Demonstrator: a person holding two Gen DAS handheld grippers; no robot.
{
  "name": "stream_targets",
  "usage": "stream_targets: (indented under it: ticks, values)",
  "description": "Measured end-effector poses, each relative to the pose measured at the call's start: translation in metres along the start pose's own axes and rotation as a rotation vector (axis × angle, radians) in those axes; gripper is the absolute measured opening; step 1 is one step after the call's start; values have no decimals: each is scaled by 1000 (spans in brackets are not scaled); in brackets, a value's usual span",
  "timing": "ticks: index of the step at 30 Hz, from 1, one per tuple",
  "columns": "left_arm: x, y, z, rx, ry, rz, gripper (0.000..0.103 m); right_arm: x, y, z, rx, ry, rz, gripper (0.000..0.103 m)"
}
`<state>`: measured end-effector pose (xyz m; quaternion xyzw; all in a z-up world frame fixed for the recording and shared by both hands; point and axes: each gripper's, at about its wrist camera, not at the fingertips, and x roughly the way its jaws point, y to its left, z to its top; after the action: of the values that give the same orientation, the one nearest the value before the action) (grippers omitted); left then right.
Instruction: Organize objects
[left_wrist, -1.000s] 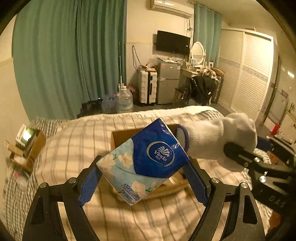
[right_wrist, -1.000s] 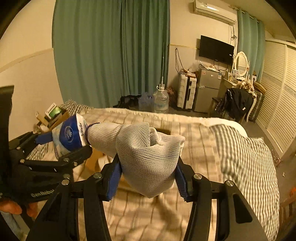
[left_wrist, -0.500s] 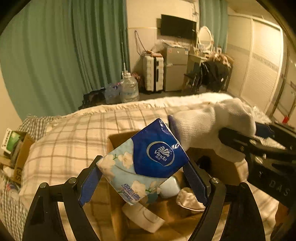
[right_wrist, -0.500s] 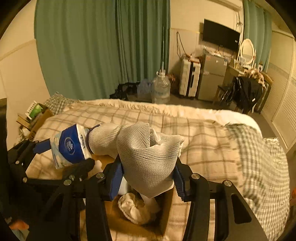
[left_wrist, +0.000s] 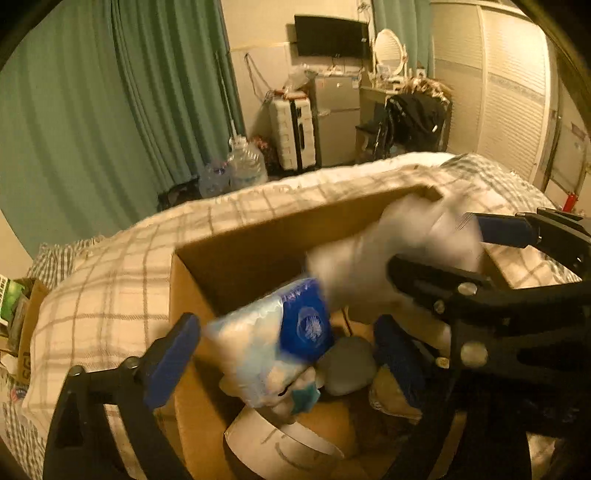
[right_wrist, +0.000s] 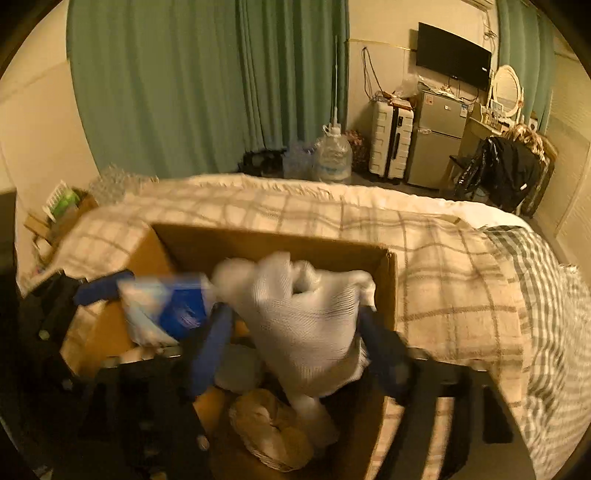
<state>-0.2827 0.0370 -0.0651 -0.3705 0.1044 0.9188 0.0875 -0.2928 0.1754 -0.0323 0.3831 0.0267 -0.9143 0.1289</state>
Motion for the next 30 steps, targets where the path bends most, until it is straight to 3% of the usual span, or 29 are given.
stream_targets:
  ticks: [4,8,14,19,24,30]
  values:
    - [-24,-2,5,25,-39,15,103,-25,0,6,16,-53,-5,79]
    - [-58,7,14,-23,-58,4,103,-65,-2,13,39,-95,-20,88]
    - [-147,27,35,-132,-176,-5,103,-158,-3,22,18,-208,-81,95]
    - [-227,34,45,-155,-297,29,103,-238,-1,21,16,-309,-118,98]
    - [-289,35,37,-174,-406,38,103,-305,7,9,25,-416,-131,103]
    - [-316,28,12,-207,-456,54,103,-339,20,-16,-15,-468,-181,103]
